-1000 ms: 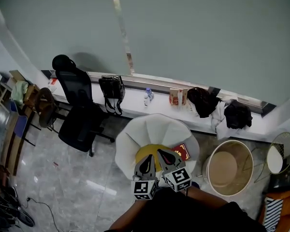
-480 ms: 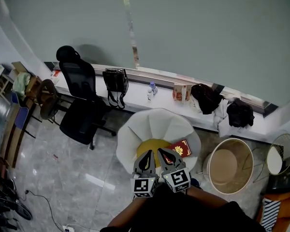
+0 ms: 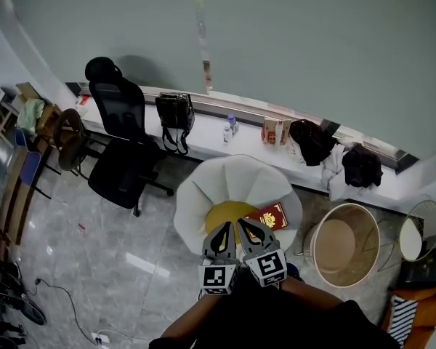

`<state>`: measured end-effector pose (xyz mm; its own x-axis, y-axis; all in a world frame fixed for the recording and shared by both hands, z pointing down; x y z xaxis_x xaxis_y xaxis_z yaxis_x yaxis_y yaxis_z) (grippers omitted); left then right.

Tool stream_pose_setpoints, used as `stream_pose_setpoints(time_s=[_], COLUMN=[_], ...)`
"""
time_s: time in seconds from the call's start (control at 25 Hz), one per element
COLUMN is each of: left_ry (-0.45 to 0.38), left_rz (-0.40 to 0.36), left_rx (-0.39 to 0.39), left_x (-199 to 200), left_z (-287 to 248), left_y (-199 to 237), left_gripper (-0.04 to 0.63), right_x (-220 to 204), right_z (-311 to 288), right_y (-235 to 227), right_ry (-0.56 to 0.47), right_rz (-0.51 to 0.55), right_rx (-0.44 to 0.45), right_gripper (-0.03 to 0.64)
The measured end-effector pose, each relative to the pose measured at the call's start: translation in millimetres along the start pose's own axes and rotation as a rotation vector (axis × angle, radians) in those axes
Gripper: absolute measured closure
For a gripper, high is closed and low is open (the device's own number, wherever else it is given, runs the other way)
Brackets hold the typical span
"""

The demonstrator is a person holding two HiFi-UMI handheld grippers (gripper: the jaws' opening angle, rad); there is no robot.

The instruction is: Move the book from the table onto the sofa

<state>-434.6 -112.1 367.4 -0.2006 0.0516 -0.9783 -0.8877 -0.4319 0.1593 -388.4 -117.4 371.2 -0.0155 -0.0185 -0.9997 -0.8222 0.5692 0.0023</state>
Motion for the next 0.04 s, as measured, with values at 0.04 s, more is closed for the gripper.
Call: stream_pose_setpoints(time_s=[0.04], left_ry=[0.0], left_rz=[0.0], left_rx=[0.001], left_x=[-0.4], left_z=[-0.4], left_y=[1.9], left_gripper=[0.578], right_x=[0.0], right_z=[-2.0], right_y=[0.5], right_ry=[-0.001], right_rz=[0.001], right_rx=[0.001], right_gripper=[0.601])
Point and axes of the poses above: the fingertips, and each gripper's own axes: z backward along the fingers, y to its left, x out of its top, the point moved 2 cm from there along z, backward along the fingers, and after that the axes turned 12 degrees about -y, right-handed, at the moved point
